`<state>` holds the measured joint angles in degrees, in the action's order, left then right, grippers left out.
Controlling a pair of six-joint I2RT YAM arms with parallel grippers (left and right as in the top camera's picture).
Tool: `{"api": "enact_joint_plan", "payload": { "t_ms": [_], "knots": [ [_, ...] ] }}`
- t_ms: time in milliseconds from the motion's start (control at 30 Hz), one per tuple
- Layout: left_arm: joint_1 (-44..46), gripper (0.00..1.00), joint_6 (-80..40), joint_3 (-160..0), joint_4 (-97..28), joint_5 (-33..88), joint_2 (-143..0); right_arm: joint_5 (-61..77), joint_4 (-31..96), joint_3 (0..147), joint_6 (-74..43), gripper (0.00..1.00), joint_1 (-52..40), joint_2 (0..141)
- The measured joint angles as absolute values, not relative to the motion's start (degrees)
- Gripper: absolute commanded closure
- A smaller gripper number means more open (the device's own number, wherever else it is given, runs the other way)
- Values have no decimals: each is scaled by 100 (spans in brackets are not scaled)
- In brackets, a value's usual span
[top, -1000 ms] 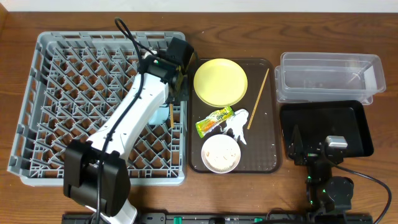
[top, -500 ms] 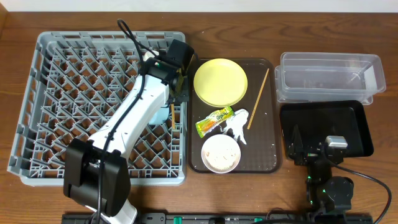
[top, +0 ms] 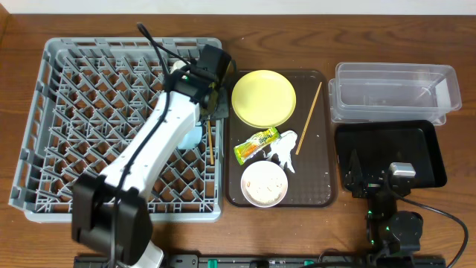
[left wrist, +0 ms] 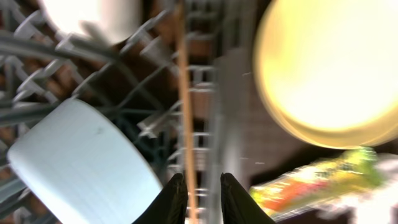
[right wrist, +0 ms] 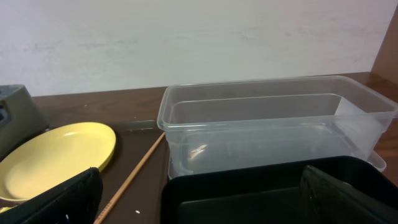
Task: Sort waste into correct bins and load items into the dishwasher rack
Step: 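Carry the chopstick into the rack and open the left gripper, then move the left gripper back to the remaining chopstick on the tray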
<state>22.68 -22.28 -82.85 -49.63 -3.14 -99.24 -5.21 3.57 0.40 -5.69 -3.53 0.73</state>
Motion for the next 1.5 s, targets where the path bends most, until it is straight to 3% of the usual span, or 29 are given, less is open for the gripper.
{"api": "enact_joint_plan", "payload": {
  "t_ms": [133,367,933,1500],
  "knots": [
    [2270,64,-2220,-8285,-4635,338,-9520,-521,357,40,-569,1,-353,73],
    [2556,62,-2246,-8294,-4327,1509,-9437,-521,357,40,-569,1,-353,73],
    [4469,62,-2246,-8291,-2928,1007,-10597,-521,357,40,-569,1,-353,73],
    [4678,65,-2314,-8285,-1173,860,-11880,-521,355,40,-569,1,-353,73]
  ]
}}
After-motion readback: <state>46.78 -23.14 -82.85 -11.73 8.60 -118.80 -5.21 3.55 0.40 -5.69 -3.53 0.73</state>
